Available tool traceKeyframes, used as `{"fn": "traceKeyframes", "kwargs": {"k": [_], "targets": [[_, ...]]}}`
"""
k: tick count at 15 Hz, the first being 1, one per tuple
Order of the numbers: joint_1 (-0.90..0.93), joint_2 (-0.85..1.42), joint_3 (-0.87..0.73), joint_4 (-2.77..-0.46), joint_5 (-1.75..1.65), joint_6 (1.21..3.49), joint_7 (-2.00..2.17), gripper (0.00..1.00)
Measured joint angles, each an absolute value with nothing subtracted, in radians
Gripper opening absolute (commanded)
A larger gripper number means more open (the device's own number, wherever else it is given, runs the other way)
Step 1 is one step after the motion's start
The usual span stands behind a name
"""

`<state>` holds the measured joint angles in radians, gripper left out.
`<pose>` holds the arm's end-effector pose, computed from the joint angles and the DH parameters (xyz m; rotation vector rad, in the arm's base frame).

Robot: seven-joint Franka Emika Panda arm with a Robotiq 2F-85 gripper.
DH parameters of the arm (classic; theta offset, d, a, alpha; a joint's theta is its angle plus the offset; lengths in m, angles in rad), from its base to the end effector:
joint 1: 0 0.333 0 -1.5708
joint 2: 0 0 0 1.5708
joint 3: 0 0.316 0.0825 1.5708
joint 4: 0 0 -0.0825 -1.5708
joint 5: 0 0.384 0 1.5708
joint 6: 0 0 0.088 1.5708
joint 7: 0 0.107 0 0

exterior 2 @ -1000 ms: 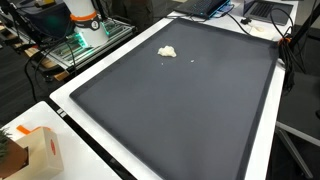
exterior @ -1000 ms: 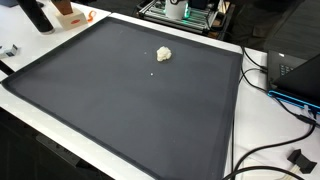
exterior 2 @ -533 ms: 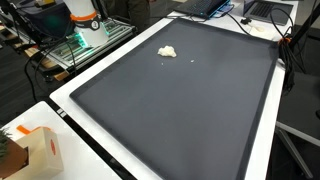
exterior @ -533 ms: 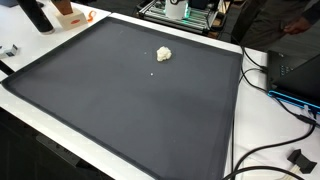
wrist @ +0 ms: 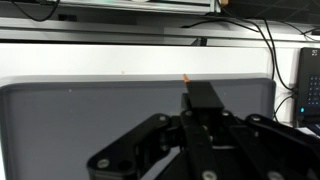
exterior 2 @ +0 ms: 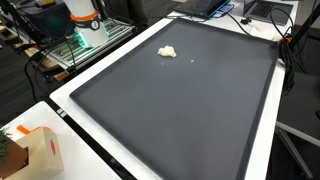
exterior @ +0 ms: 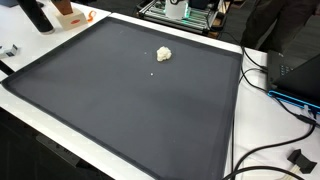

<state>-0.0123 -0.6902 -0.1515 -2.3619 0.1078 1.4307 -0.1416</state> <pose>0.3103 -0.0483 0.5468 -2.8894 -0.0374 0.3156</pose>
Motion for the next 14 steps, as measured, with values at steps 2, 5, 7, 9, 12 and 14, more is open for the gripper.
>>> {"fn": "traceKeyframes", "kwargs": {"k": [2,5,7,9,12,14], "targets": [[-0.012,-0.69,-0.152,-2.362,0.108,1.431,-0.142,0.13],[-0.012,-0.69,-0.152,-2.362,0.108,1.431,-0.142,0.13],[-0.012,-0.69,-0.151,-2.362,0.108,1.431,-0.142,0.13],[-0.012,-0.69,-0.151,-2.362,0.108,1.431,-0.142,0.13],[-0.013,-0.686,-0.152,-2.363,0.111,1.436,-0.142,0.03],[-0.018,-0.667,-0.157,-2.374,0.14,1.487,-0.142,0.03]]}}
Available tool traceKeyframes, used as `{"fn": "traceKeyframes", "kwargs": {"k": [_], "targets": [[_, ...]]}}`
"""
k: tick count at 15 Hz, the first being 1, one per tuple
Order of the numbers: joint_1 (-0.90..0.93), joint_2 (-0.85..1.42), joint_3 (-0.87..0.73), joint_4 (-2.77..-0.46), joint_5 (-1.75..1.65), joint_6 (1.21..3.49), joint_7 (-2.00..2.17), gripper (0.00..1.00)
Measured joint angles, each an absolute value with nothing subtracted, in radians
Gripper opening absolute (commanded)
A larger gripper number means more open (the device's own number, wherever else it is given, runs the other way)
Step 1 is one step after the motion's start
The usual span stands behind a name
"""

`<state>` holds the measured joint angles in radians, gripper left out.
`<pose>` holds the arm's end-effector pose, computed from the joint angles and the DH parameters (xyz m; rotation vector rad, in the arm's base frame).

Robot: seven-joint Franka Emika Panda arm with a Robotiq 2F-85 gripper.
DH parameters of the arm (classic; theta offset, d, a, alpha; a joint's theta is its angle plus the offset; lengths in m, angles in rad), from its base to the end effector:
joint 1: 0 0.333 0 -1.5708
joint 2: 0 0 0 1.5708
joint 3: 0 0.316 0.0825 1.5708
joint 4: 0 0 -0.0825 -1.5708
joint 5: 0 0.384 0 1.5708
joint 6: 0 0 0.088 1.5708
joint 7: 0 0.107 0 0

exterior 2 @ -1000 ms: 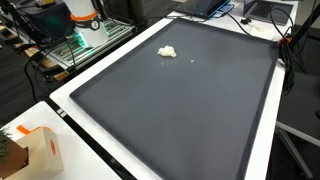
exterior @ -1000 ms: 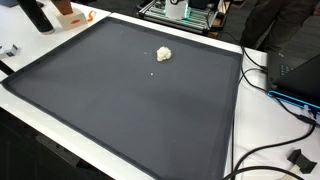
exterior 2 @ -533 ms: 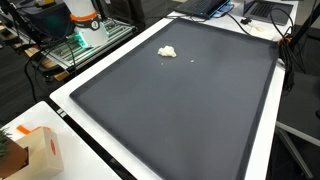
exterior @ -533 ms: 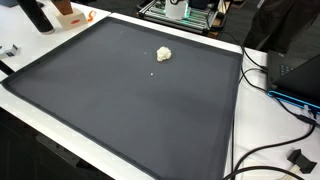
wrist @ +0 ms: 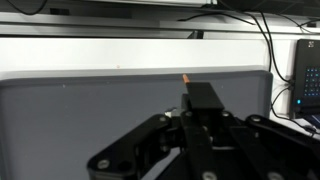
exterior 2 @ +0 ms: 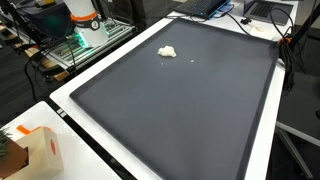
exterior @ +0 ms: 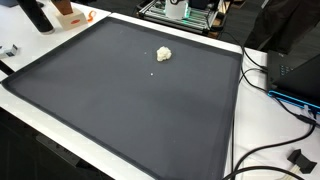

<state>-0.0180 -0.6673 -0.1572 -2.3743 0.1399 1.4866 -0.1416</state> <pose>0.3209 -0.0499 0.5379 -2.8624 -0.0096 0.2753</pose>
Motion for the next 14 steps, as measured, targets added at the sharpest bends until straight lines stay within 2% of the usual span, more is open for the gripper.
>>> {"fn": "traceKeyframes", "kwargs": {"k": [9,14], "targets": [[-0.03,-0.496,-0.168,-2.492,0.328,1.971,-0.142,0.03],[-0.03,-0.377,-0.172,-2.53,0.446,2.123,-0.141,0.03]]}}
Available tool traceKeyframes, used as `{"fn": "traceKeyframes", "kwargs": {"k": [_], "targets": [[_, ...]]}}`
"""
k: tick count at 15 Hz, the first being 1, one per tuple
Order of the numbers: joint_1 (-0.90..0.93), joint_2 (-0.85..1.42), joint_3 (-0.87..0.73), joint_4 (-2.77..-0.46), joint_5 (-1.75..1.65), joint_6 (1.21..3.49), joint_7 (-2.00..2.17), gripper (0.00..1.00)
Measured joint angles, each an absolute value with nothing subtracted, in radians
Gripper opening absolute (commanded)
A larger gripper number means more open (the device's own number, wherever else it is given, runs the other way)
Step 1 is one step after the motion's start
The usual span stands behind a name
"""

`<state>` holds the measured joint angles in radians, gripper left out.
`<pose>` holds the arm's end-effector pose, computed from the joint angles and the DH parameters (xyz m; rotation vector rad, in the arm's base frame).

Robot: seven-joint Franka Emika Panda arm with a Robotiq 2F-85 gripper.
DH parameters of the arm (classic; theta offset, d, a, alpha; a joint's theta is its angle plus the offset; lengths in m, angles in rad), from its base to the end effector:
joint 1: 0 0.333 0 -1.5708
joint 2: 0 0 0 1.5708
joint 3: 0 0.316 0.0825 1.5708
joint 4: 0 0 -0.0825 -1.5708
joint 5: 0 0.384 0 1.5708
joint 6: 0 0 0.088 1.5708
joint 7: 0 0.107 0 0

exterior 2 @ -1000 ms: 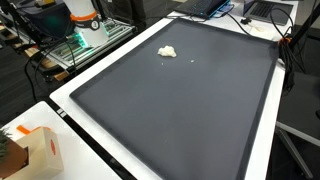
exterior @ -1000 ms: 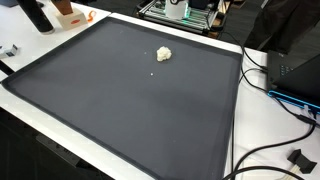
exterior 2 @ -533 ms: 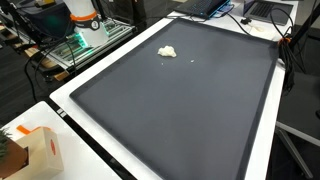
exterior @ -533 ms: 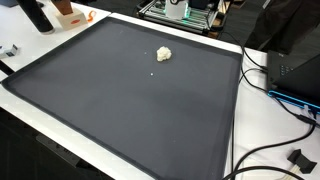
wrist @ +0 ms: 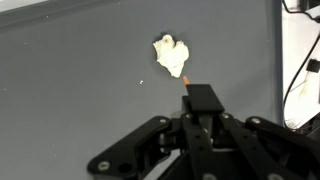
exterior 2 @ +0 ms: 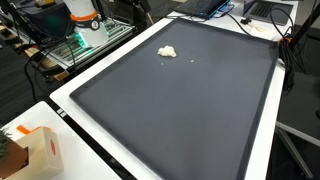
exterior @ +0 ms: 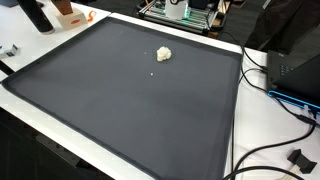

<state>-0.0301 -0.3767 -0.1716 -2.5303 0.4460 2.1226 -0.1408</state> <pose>0.4093 -0.0636 0.4077 -2.6742 0.3945 -0.0406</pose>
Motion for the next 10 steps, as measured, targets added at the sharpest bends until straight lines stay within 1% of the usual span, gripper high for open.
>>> {"fn": "traceKeyframes", "kwargs": {"k": [4,10], "targets": [[-0.032,-0.275,-0.179,-2.537,0.555,2.178,-0.133,0.03],[-0.049,-0.151,-0.178,-2.53,0.679,2.199,-0.076,0.03]]}}
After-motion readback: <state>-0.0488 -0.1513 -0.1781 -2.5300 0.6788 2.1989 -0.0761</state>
